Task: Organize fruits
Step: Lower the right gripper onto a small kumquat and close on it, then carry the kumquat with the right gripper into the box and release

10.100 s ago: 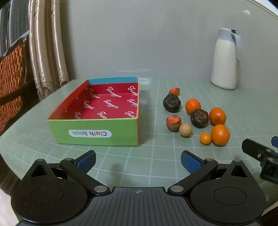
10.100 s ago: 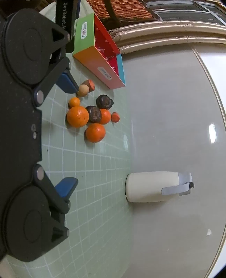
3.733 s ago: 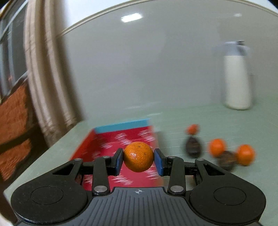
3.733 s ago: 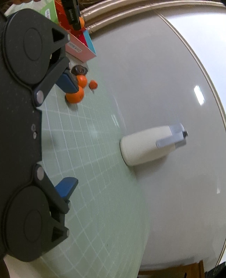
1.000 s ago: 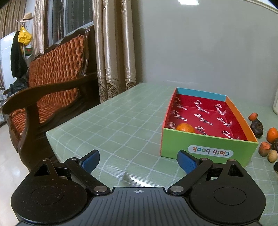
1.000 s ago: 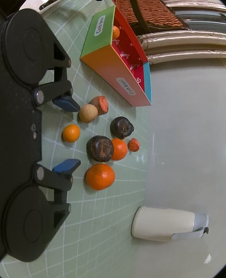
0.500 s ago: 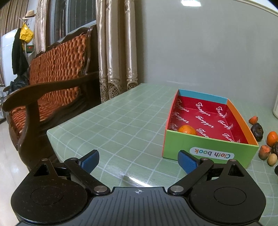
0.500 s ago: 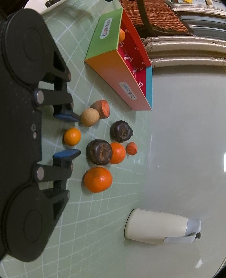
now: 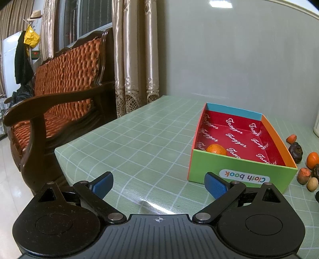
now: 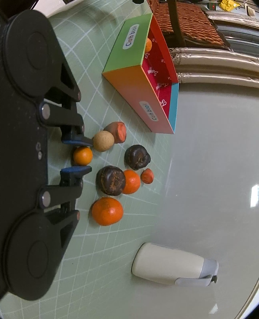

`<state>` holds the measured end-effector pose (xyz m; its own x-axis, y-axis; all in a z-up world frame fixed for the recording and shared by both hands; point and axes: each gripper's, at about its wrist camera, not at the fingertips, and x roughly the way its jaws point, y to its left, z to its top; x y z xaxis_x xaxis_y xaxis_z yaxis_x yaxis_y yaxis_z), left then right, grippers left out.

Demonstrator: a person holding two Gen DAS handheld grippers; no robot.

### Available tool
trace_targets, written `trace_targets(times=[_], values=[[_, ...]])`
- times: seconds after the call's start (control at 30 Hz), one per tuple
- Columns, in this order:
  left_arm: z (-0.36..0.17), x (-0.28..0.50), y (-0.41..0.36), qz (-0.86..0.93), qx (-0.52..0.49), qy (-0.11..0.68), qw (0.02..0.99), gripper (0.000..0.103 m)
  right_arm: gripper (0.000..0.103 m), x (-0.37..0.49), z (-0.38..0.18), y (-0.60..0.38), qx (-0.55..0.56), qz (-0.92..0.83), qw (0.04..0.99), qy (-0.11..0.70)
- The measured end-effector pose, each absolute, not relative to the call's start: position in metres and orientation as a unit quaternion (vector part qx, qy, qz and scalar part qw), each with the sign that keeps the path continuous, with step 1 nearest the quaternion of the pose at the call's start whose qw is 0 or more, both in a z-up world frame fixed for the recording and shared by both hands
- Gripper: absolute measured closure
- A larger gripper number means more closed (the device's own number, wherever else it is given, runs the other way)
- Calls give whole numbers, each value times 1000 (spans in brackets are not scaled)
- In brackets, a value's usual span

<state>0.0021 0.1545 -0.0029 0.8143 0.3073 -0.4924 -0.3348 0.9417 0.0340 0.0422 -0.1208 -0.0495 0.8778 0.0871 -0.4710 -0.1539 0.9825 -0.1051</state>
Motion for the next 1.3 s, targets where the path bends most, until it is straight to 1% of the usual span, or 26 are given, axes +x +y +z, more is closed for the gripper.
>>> trace_targets(times=[0.17,0.3,0.53,0.67,0.87,1.03,1.1,1.17,1.23,1.3], values=[[-3,1,156,169,-28,252,952,5,84,41,-50,-121,-69,62,967,238],[-2,0,159,169,-37,253,952,5,84,37,-47,-126,-42,71,967,241],[0,0,168,165,-60,250,952,5,84,36,-8,-102,-15,124,972,199],[-1,-2,175,166,-67,250,952,4,84,53,8,-64,-30,163,968,187],[-2,-3,183,169,-77,250,950,4,84,83,4,-18,-40,196,958,207],[-2,-2,184,168,-76,249,951,4,83,92,-7,2,-47,210,948,233],[-3,-2,182,167,-74,248,951,4,80,90,-7,1,-43,212,948,232],[-3,-1,181,166,-71,249,952,4,75,88,-6,-1,-38,216,949,227],[-4,0,178,165,-69,250,952,4,76,84,-4,-4,-34,221,949,221],[-4,0,176,164,-67,250,952,4,73,80,-2,-10,-23,228,950,212]])
